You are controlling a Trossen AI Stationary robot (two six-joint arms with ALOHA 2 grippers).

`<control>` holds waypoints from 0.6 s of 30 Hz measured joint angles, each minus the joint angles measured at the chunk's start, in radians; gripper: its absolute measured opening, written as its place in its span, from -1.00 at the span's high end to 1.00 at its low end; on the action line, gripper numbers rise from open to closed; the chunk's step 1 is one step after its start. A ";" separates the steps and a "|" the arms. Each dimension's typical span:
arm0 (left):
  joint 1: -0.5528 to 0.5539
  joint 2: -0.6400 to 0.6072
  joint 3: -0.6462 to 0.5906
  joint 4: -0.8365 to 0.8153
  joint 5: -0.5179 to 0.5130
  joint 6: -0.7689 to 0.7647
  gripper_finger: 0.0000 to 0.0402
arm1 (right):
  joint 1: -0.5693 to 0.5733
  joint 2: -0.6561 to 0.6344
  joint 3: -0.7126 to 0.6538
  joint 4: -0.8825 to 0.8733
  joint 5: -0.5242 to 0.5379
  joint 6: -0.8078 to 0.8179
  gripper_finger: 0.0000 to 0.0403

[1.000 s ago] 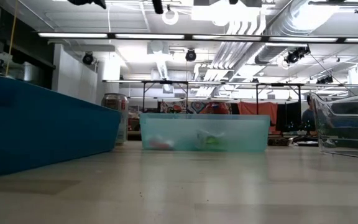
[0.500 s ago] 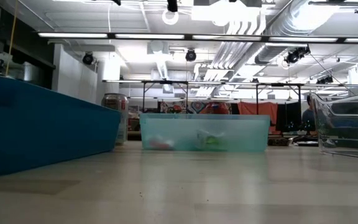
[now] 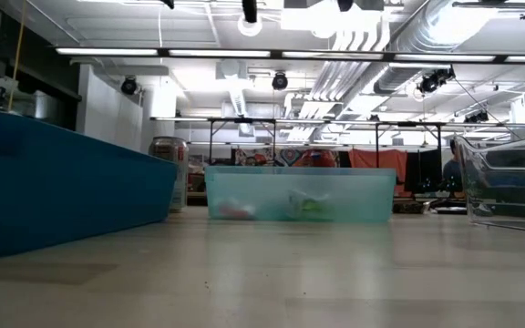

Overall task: Organize candy in baskets
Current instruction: Put the brown red chocolate into the blue bin

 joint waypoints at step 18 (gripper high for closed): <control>-0.062 -0.373 -0.047 -1.256 -0.288 0.164 0.99 | -0.056 -0.176 0.000 -0.257 0.592 -0.073 -0.35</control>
